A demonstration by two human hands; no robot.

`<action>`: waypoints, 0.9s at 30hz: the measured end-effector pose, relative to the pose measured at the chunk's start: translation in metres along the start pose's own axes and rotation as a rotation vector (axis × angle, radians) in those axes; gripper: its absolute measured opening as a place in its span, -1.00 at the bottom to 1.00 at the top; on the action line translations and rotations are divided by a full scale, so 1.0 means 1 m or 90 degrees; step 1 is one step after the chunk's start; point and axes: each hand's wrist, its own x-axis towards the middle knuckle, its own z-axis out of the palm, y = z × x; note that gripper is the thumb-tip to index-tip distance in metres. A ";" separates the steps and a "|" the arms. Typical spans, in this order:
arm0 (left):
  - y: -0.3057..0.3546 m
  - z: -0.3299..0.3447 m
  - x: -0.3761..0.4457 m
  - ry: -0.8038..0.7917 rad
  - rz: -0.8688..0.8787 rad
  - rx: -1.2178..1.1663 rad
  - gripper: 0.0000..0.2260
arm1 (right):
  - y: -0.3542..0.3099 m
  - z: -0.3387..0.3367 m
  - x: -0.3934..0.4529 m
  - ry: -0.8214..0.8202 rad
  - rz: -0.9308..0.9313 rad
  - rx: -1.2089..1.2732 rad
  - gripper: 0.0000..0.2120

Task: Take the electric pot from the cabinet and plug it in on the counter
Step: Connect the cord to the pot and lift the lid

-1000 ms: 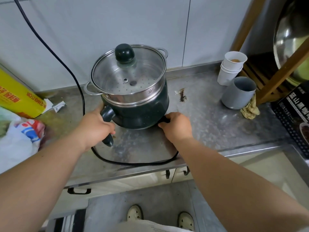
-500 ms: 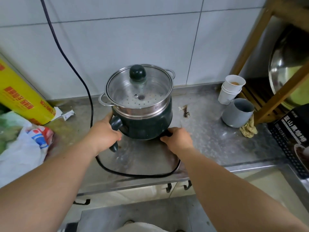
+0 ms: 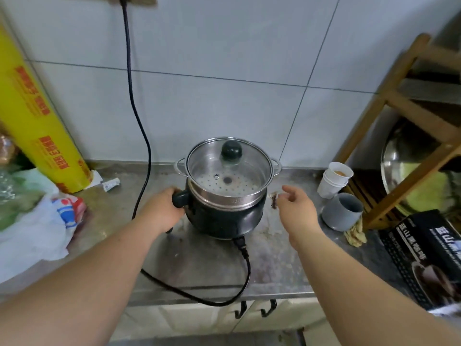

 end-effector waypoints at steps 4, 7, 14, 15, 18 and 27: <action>-0.002 0.008 -0.005 0.042 -0.057 -0.096 -0.92 | -0.003 0.007 -0.011 0.025 0.029 0.003 -0.84; 0.003 0.010 -0.009 0.080 -0.085 -0.164 -0.94 | 0.000 0.009 -0.038 -0.027 -0.038 -0.007 -0.66; 0.037 -0.010 -0.010 0.126 -0.038 -0.199 -0.87 | -0.019 0.044 -0.101 -0.580 -0.089 -0.259 -0.65; 0.044 -0.015 -0.010 0.132 -0.033 -0.212 -0.87 | -0.019 0.052 -0.105 -0.619 -0.045 -0.246 -0.68; 0.062 -0.033 -0.014 0.149 -0.030 -0.272 -0.85 | -0.013 0.072 -0.112 -0.699 0.158 -0.150 -0.55; 0.098 -0.078 -0.023 0.224 -0.048 -0.308 -0.82 | -0.002 0.084 -0.084 -0.611 0.076 -0.392 -0.89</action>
